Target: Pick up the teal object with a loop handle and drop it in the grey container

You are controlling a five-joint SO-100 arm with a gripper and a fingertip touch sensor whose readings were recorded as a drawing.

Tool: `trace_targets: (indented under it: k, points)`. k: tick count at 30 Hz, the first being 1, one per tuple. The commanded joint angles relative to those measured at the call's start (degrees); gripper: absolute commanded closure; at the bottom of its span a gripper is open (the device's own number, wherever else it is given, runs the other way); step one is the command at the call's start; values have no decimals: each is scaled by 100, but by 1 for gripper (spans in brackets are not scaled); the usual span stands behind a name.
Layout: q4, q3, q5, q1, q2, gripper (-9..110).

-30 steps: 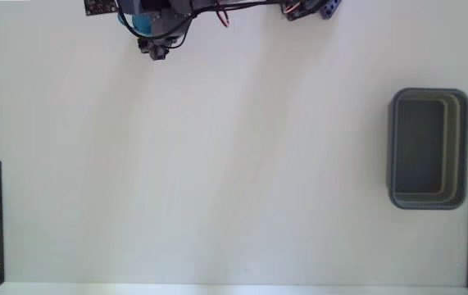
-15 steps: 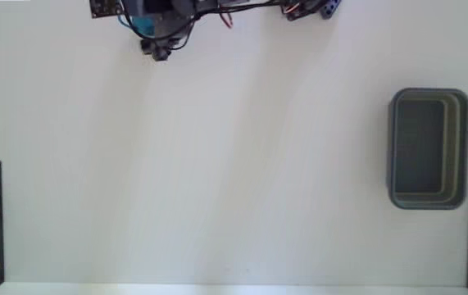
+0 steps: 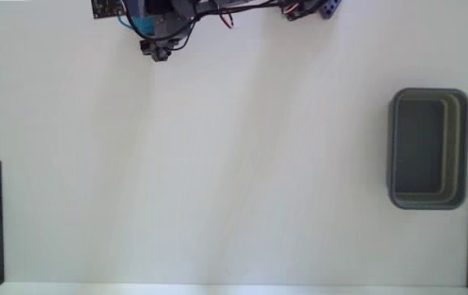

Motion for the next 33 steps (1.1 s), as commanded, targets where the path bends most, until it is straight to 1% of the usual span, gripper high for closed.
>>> trace_targets:
  k: [1,33]
  points:
    - [-35,29,26,155,205,-9]
    - [-35,29,26,155,205,0]
